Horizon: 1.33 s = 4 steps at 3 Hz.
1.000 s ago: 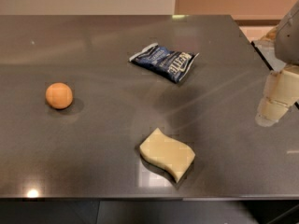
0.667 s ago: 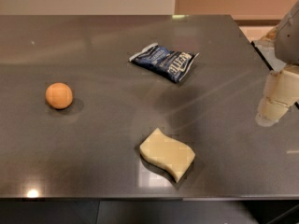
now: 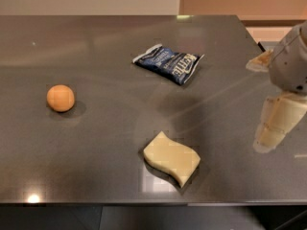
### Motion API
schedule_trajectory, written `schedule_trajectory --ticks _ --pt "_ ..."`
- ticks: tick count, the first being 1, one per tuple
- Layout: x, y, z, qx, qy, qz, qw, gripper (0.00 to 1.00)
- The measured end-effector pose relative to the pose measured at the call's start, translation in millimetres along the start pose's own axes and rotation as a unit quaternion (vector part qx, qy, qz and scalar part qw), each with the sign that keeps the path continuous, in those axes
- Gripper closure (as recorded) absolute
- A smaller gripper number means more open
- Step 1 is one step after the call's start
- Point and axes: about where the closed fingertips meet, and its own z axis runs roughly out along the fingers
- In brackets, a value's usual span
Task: Move sponge near blue chip bag
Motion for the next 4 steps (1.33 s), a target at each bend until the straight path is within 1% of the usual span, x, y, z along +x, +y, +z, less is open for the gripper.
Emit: schedule_trajectory --ticks 1,2,3,4 --pt "-7.3 40.4 38.0 -0.052 -0.044 -0.035 0.997 0.0" --pt "-11.9 68.4 61.3 -0.087 -0.077 -0.054 0.9918 0.0" --pt "-25.4 83.4 74.5 -0.091 -0.11 -0.069 0.9874 0.0" --pt "-46.2 89.1 82.4 -0.079 -0.153 -0.078 0.982 0.0"
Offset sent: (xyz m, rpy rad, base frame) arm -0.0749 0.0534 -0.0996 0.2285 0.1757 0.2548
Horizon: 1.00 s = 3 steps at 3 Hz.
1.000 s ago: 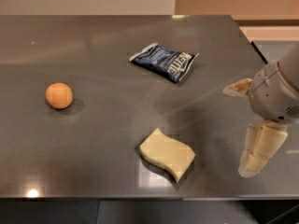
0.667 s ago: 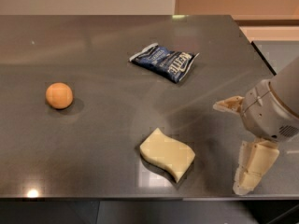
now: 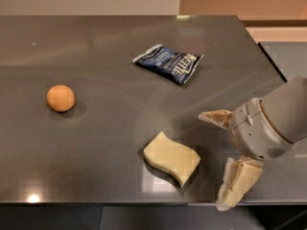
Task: Move sponge near blue chip bag
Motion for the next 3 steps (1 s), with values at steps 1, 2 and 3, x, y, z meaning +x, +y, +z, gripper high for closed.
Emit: schedule_trajectory --ticks 1,2,3 --pt "-15.1 -2.4 10.8 0.011 -0.032 -0.008 0.9994 0.0" --pt "-24.9 -3.2 21.3 0.012 -0.049 -0.01 0.9987 0.0" --pt "-31.4 -4.6 31.4 0.007 -0.05 -0.011 0.9987 0.0"
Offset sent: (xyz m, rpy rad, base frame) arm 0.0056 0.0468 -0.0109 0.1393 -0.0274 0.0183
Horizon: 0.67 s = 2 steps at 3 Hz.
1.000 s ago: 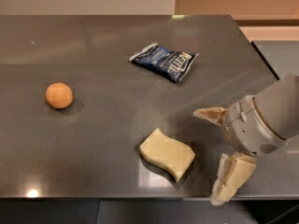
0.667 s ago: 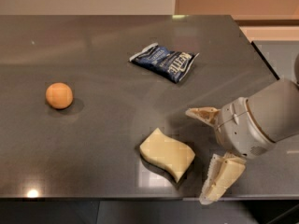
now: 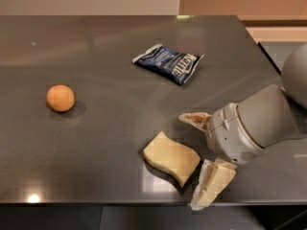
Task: Move sponge near blue chip bag
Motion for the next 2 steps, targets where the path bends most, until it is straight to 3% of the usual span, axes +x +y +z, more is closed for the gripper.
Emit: schedule_trajectory --ticks 1,2 --pt "0.9 -3.6 7.3 -0.006 0.008 0.005 0.9999 0.04" --pt "2.1 -6.3 10.1 -0.009 0.015 0.009 0.9998 0.22"
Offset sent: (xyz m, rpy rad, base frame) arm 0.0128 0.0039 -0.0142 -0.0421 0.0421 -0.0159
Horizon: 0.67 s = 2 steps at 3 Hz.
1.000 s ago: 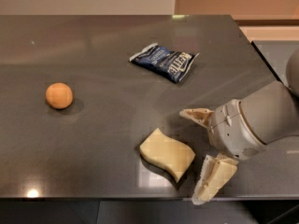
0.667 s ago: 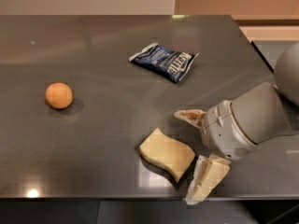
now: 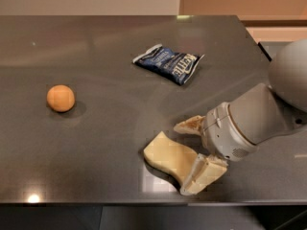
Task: Move sponge near blue chip bag
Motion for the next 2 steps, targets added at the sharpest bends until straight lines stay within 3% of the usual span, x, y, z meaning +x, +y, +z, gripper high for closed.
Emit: schedule_trajectory --ticks 2 --pt "2.6 -4.4 -6.3 0.003 0.004 0.0 1.0 0.69"
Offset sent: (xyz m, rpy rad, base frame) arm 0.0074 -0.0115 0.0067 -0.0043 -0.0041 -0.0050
